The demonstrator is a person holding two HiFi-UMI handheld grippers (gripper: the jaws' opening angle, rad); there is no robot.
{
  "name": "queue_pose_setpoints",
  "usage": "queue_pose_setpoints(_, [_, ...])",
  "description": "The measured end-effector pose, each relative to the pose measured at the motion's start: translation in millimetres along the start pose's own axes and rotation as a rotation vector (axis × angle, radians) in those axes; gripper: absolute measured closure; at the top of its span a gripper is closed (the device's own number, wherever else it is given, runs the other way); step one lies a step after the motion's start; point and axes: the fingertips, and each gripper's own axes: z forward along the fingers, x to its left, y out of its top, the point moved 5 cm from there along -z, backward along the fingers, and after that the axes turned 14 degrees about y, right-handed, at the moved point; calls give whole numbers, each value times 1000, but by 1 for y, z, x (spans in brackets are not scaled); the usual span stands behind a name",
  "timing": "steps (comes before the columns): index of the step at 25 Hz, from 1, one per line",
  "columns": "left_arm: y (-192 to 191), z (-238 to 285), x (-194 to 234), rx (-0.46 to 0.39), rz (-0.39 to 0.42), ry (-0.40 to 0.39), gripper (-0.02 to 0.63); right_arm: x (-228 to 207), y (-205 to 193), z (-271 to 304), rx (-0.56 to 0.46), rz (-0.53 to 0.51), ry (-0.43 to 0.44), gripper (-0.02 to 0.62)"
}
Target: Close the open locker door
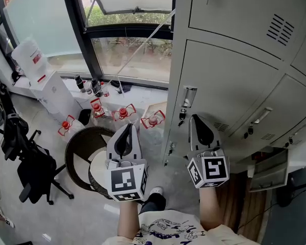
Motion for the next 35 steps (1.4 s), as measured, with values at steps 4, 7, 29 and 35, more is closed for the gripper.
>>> queue_pose_setpoints(4, [2, -16, 0, -7, -2, 9, 603, 5, 5, -14, -14, 1, -4, 600])
queue_pose_setpoints(7, [3, -27, -2, -8, -1, 15, 603, 8, 5, -23, -13, 5, 2, 600])
queue_pose_setpoints(29, [-4, -98, 0, 7, 30, 47, 603, 45, -4, -76, 18, 37, 50, 600])
queue_pose_setpoints(35, [-3, -108, -1, 6, 33, 48, 603, 50, -4, -84, 23, 33, 59, 600])
